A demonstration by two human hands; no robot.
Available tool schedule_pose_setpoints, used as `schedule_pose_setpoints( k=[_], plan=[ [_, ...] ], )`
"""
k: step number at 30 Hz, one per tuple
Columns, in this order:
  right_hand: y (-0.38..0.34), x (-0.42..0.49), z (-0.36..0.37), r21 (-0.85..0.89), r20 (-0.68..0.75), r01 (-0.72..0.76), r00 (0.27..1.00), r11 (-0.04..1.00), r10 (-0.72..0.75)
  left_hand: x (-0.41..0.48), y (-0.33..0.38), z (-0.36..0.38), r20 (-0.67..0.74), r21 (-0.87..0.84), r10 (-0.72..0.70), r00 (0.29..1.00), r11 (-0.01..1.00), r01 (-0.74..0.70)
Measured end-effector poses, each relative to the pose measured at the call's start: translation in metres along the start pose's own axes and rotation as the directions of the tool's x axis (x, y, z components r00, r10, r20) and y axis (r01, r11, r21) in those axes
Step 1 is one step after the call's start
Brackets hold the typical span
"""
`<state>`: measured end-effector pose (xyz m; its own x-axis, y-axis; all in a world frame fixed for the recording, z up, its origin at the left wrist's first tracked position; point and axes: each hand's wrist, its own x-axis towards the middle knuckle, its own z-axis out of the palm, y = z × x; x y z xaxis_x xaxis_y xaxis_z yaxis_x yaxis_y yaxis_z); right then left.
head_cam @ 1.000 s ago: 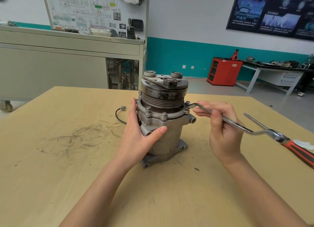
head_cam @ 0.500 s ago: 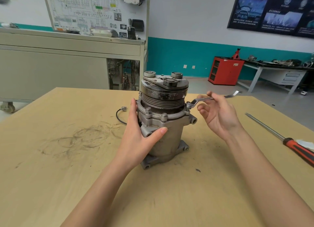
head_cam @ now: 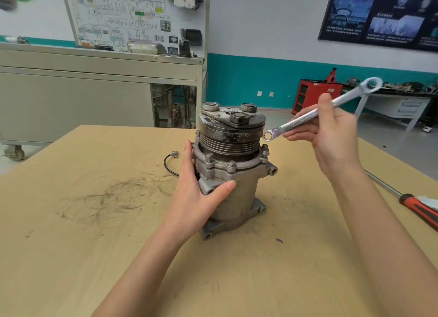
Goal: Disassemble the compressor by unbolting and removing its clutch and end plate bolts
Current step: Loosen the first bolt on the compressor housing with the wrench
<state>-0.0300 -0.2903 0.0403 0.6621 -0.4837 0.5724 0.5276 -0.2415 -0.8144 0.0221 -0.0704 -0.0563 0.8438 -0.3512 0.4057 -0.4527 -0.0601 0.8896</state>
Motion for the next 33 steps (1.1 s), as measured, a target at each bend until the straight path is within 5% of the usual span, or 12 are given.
schedule_pose_setpoints(
  k=[4,7,15,24,33],
  plan=[
    [-0.013,-0.036,-0.002,-0.182,0.172,0.379,0.921,0.907,-0.35,0.0,0.0,0.001,-0.007,0.019,0.001,1.0,1.0,-0.001],
    [-0.01,-0.049,-0.006,-0.318,0.323,0.569,0.817,0.759,-0.477,-0.001,0.001,0.001,-0.007,0.024,0.004,1.0,1.0,-0.003],
    [-0.01,-0.065,-0.019,-0.387,0.452,0.652,0.75,0.652,-0.482,-0.002,0.002,0.001,-0.001,0.029,0.017,1.0,0.999,-0.017],
    [-0.002,-0.069,-0.022,-0.301,0.41,0.553,0.81,0.777,-0.418,-0.001,0.0,0.001,-0.009,0.051,0.007,1.0,0.999,-0.006],
    [0.011,-0.072,-0.008,0.055,0.165,0.181,0.968,0.982,-0.187,-0.002,0.001,0.001,-0.01,0.056,0.007,1.0,0.998,-0.006]
  ],
)
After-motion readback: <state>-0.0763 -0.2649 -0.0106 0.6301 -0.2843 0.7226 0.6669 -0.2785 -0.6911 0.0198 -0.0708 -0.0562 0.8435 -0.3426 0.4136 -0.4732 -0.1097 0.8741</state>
